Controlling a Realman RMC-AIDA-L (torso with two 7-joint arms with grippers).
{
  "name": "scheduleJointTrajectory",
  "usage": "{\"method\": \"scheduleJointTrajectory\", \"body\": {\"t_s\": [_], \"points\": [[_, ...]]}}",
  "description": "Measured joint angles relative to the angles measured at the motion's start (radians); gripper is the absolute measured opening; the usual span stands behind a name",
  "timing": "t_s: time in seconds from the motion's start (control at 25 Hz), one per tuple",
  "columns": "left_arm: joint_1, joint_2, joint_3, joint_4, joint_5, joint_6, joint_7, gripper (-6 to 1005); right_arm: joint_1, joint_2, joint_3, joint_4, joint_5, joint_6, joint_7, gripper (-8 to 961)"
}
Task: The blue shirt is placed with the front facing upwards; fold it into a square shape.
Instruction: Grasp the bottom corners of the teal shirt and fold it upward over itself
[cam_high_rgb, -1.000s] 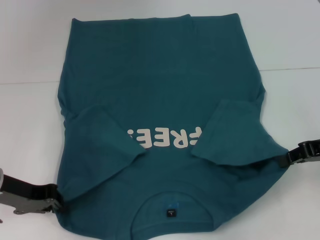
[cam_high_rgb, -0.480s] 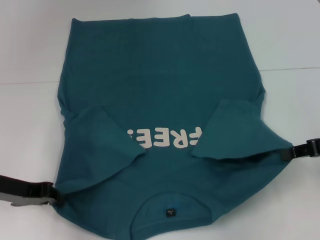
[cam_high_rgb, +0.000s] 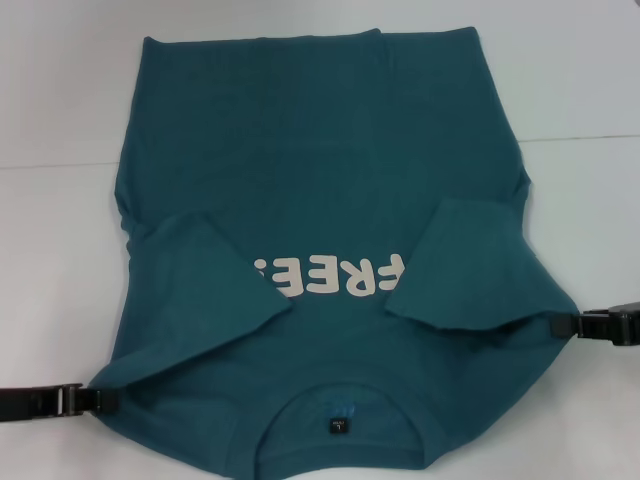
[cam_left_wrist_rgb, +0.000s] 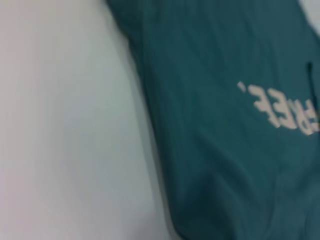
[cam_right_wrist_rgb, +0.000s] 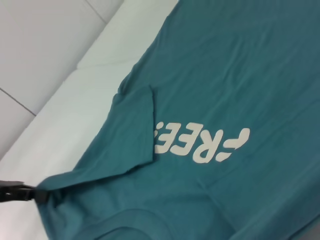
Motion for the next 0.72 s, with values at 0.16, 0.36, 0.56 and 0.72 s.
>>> {"method": "scheduleJointTrajectory", "body": {"t_s": [0.16, 0.36, 0.56, 0.72], "points": [[0.033, -0.008, -0.039, -0.016, -0.042, 0.006, 0.127, 51, -0.028, 0.018, 0.010, 0.008, 0.001, 0.031, -0.088, 49], [0.051, -0.011, -0.080, -0.054, -0.059, 0.006, 0.241, 50, -0.068, 0.047, 0.046, 0.012, 0.003, 0.041, -0.242, 47], [0.066, -0.012, -0.118, -0.075, -0.085, 0.027, 0.371, 50, -0.092, 0.052, 0.090, 0.042, 0.005, 0.021, -0.406, 47], [0.075, -0.010, -0.157, -0.075, -0.109, 0.076, 0.444, 50, -0.107, 0.038, 0.145, 0.108, 0.014, -0.030, -0.535, 48]]}}
